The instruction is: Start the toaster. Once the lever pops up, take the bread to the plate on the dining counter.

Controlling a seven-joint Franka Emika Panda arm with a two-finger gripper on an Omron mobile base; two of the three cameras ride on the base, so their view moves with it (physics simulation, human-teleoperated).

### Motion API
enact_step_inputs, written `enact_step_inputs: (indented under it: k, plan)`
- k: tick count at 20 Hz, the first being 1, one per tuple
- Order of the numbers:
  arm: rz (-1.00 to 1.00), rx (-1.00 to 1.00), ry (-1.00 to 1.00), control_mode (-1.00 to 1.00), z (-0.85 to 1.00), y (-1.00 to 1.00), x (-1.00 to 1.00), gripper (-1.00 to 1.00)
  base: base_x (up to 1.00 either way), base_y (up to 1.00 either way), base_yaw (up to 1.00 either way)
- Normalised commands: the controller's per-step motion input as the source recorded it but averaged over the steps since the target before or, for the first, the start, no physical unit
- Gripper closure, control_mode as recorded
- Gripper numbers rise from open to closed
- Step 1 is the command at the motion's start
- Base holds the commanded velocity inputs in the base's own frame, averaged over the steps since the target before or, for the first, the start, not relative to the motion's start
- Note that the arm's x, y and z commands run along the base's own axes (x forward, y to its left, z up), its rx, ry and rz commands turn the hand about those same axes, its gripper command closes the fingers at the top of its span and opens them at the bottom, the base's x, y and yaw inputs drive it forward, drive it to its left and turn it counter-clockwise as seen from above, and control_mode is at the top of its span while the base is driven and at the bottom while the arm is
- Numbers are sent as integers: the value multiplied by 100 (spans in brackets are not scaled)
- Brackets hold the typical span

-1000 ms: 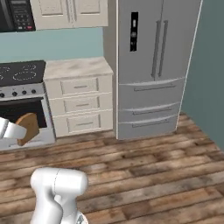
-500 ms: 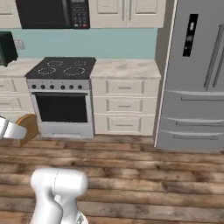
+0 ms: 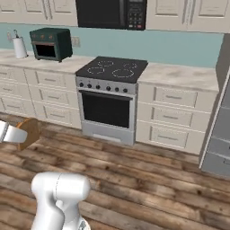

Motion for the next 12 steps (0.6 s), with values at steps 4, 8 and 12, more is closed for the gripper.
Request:
enact_step_inputs:
  k: [4,8,12]
  plan:
    - [0,0,0,100,0,0,0,100,25,20,47]
    - [0,0,0,100,0,0,0,100,36,17,45]
    - [0,0,0,100,0,0,0,100,37,16,44]
